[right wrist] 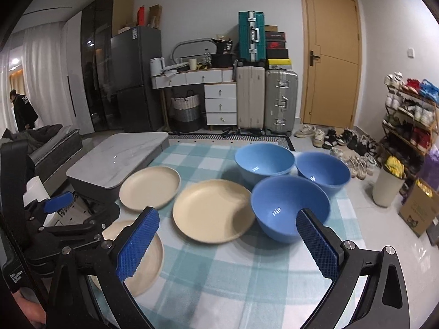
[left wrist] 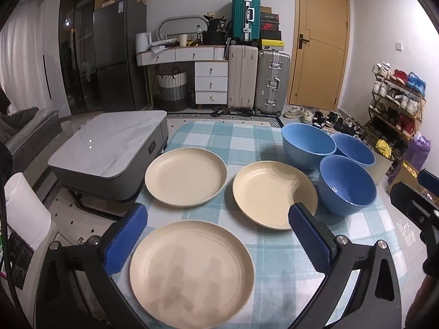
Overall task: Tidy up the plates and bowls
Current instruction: 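Close the left tool on a cream plate rim while the right tool grips its opposite rim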
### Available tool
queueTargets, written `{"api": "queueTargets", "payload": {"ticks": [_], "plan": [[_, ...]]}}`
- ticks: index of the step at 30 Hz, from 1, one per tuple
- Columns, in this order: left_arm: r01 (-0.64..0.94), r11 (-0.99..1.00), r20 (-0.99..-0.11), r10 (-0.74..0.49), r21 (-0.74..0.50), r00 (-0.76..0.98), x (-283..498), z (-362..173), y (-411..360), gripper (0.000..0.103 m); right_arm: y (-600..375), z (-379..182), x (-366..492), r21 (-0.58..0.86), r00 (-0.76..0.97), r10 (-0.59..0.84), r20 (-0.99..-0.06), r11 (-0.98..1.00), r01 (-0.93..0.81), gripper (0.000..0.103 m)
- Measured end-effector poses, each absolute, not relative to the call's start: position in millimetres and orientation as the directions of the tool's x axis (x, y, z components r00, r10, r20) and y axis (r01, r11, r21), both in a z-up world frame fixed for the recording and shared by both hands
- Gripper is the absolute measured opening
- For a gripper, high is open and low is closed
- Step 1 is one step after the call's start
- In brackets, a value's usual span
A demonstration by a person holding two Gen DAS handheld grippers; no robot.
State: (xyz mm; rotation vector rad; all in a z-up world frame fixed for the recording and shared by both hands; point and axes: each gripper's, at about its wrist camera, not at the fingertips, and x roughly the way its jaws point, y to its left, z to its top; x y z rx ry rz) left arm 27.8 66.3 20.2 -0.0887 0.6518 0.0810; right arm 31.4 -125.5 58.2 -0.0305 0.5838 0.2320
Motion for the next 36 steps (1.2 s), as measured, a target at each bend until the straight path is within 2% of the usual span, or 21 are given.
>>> {"api": "queueTargets", "payload": {"ticks": [6,10,19,25,29,34,36], "plan": [[-0.158,0.982,-0.643,0.057,-0.101,0.764,63,18,117,0.103,-90,78,75,0.037,0.776,0.281,-0.565,0.948,-0.317,0.102],[-0.194,0.976,-0.664,0.082,-0.096,0.743,89,10,146,0.103,-64,94,116,0.086,0.73,0.359,-0.581,0.92,-0.383,0.102],[-0.233,0.969,-0.767,0.083,-0.088,0.637,168,-34,206,0.103,12,107,216,0.052,0.66,0.411,-0.629,0.869,-0.493,0.102],[-0.242,0.963,-0.836,0.031,-0.123,0.548,211,-76,230,0.103,65,60,293,0.037,0.549,0.396,-0.736,0.834,-0.551,0.101],[-0.251,0.958,-0.871,0.002,-0.14,0.491,228,-100,242,0.101,84,7,334,0.058,0.434,0.349,-0.831,0.829,-0.556,0.094],[-0.245,0.957,-0.882,-0.023,-0.155,0.471,237,-115,250,0.1,97,-48,356,0.011,0.37,0.266,-0.89,0.824,-0.566,0.083],[-0.23,0.961,-0.882,-0.028,-0.153,0.47,240,-118,250,0.097,99,-67,363,0.001,0.346,0.242,-0.907,0.822,-0.57,0.076]]}}
